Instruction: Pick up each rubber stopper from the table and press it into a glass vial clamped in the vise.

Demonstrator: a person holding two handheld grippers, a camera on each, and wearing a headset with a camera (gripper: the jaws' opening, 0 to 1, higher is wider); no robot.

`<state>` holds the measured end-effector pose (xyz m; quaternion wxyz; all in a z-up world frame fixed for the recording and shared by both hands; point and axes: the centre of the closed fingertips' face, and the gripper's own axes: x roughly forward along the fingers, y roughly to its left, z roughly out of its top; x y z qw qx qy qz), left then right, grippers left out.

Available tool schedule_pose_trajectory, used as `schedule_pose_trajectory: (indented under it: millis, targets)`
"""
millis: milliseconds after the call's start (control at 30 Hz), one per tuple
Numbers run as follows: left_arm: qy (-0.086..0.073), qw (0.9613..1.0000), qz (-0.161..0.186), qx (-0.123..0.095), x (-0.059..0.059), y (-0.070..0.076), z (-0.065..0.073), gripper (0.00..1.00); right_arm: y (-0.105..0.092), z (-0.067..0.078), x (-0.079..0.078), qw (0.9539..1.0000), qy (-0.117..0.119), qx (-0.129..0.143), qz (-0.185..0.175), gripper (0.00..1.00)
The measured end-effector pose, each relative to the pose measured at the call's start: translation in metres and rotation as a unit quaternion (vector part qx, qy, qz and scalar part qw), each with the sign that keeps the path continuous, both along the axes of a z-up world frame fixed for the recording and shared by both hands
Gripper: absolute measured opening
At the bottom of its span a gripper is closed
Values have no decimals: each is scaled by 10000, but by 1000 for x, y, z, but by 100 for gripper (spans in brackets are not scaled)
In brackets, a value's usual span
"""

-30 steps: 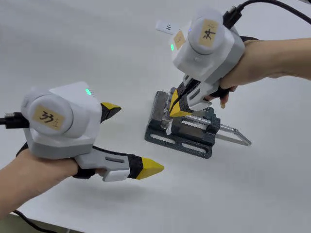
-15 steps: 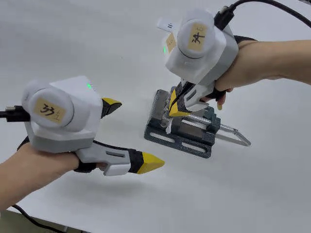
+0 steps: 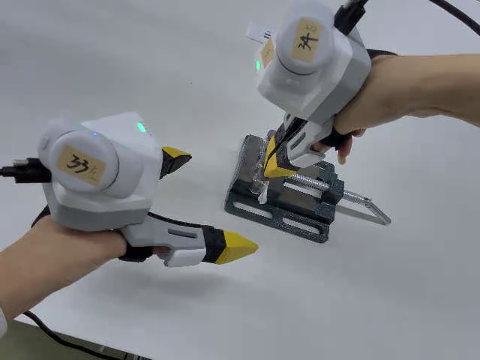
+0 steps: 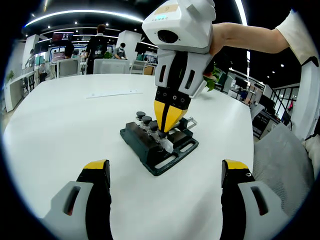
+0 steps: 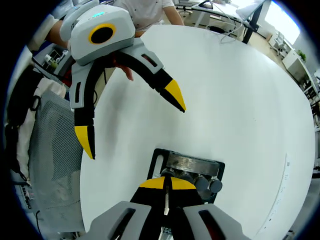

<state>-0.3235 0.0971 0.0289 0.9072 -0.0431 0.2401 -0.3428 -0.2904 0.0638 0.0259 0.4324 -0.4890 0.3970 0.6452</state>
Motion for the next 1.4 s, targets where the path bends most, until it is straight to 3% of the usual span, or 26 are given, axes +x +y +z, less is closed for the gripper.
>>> schedule_pose_trajectory:
  millis: [133, 233, 367, 400, 567, 600, 733, 767, 800, 1167, 1267, 1333, 1367, 1400]
  targets:
    - [11, 10000, -24, 8, 0, -3, -1, 91, 3, -1, 0, 10000, -74, -35, 22, 0]
    - [3, 10000, -36, 0, 0, -4, 0, 91, 2, 0, 1, 9999, 24, -5, -148, 0]
    - [8, 10000, -29, -2, 1, -3, 0, 91, 4, 0, 1, 9999, -14, -130, 18, 0]
    - [-9, 10000, -25, 10, 1, -2, 0, 92, 3, -1, 1, 9998, 43, -165, -135, 0]
    - [-9, 10000, 25, 5, 1, 0, 0, 91, 5, -1, 4, 9997, 43, -145, -189, 0]
    - [5, 10000, 21, 1, 1, -1, 0, 91, 5, -1, 3, 9999, -15, -154, -37, 0]
    - [-34, 10000, 18, -28, 3, -2, 3, 92, 5, -1, 2, 9995, -54, -299, -119, 0]
    - [-39, 10000, 25, -31, 3, -2, 4, 92, 5, 0, 2, 9995, -98, -307, 36, 0]
    - [-51, 10000, 28, -38, 3, -2, 4, 92, 5, 0, 2, 9993, -55, -342, -161, 0]
    - [-36, 10000, 9, -28, 1, -3, 5, 92, 4, 0, 1, 9969, -478, -629, -9, 0]
    - [-61, 10000, 6, -15, 1, -3, 7, 92, 3, 0, 3, 9972, -520, -541, 1, 0]
    - [-65, 10000, -26, -14, 2, -4, 9, 92, 1, 1, 2, 9982, -321, -349, -374, 0]
    - [-104, 9999, -21, 8, 3, -4, 12, 92, 1, 2, 4, 9989, -275, -243, -281, 0]
    - [-104, 9999, -40, -3, 3, -4, 13, 92, 2, 2, 4, 9988, -203, -170, -419, 0]
